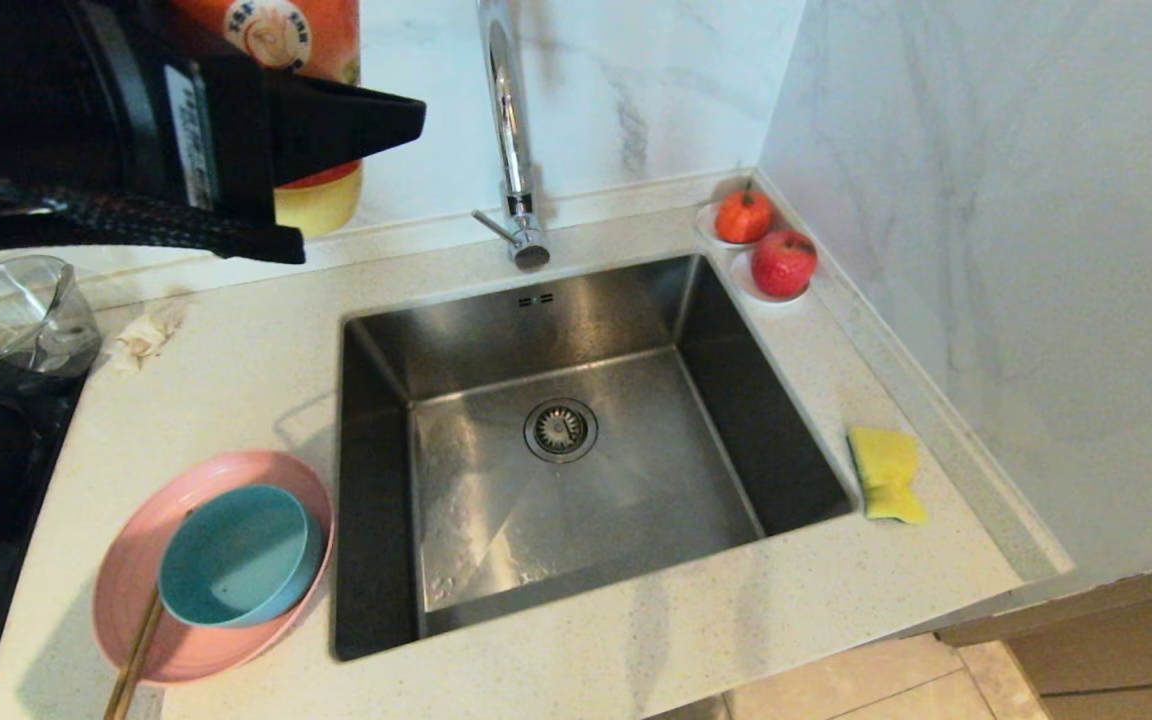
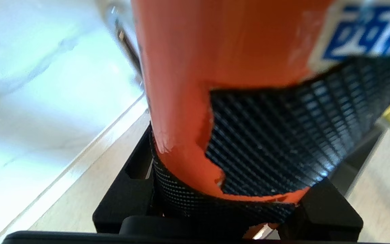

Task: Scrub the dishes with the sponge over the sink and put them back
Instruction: Squeeze it onto the sponge

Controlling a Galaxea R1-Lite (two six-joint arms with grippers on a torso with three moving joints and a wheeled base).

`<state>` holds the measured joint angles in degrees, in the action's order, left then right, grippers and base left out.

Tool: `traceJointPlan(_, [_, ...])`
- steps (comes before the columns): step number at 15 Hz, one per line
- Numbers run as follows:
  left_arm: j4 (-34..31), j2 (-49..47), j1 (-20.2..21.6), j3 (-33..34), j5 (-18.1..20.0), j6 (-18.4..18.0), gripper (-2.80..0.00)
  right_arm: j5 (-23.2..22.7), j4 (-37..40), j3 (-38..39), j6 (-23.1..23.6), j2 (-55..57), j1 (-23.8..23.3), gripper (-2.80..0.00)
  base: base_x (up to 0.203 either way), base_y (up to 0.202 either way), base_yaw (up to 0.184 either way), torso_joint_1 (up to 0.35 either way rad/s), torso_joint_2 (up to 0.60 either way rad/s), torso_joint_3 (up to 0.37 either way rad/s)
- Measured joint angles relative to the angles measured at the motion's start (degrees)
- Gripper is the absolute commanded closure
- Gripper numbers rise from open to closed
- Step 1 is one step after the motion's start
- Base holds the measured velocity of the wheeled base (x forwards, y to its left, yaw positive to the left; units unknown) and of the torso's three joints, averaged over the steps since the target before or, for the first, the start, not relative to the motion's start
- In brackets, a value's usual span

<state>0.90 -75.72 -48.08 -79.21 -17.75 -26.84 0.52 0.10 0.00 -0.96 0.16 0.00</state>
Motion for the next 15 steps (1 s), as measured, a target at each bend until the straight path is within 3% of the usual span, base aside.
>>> traceJointPlan(10, [0.80,-16.05,-11.14,-11.65,-7.82,-3.55,0.00,-0.01,-0.02,0.00,-0.02,0.00,0.00,0.00,0.000,0.000,0.000,0.000,0.00,0.000])
traceJointPlan(13, [0.57,-20.89,-12.94,-14.80,-11.90,-4.85,0.00,0.00,-0.02,0.00,0.02,0.00,0.00,0.00,0.000,0.000,0.000,0.000,0.00,0.000])
traceJointPlan(15, [-1.59,-23.51,-14.30,-15.54,-12.40,-6.29,0.00,0.00,-0.01,0.00,0.01,0.00,0.00,0.00,0.000,0.000,0.000,0.000,0.00,0.000])
